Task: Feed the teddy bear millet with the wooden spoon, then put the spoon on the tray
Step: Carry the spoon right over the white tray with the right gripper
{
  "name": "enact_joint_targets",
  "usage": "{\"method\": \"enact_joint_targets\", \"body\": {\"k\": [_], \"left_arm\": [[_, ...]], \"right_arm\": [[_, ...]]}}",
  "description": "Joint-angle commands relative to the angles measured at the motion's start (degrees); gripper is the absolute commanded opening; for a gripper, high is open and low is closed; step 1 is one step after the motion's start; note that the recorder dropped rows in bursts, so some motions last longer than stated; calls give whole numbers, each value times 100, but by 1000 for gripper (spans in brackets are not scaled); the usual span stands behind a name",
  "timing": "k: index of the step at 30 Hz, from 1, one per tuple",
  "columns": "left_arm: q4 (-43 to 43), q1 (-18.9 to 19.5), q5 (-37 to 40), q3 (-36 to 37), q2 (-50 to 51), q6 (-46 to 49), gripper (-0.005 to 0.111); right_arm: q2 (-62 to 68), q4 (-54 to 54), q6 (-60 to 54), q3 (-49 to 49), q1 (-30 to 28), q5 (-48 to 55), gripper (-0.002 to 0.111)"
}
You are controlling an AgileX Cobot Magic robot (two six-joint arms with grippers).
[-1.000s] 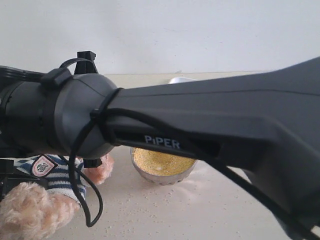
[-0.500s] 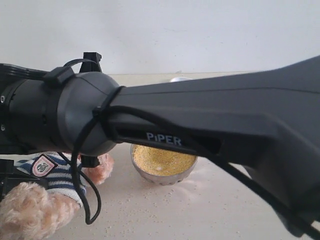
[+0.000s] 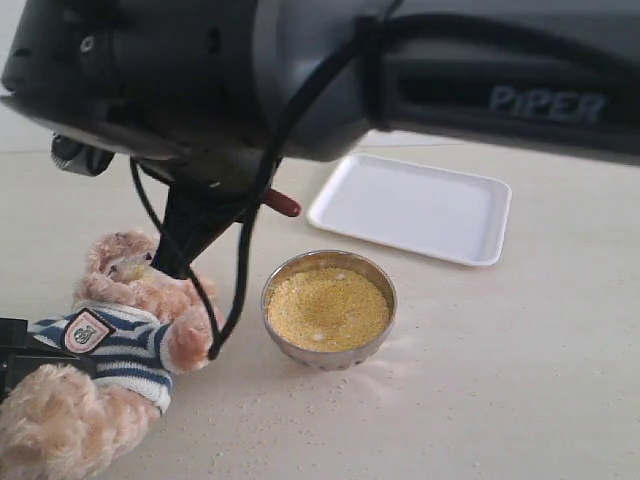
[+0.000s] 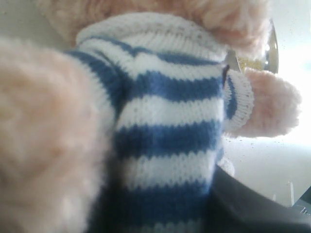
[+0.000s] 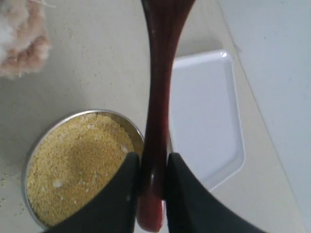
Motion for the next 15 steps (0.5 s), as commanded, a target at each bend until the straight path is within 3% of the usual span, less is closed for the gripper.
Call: {"method": "enact_joint_targets", "body": {"k": [1, 15], "left_arm": [[-48, 16, 89, 27, -72, 51, 5], [-48, 16, 89, 27, -72, 51, 5]], "right_arm": [[-695, 109, 512, 763, -196, 36, 0], [-3888, -424, 3194, 4684, -325, -1084, 0]]}}
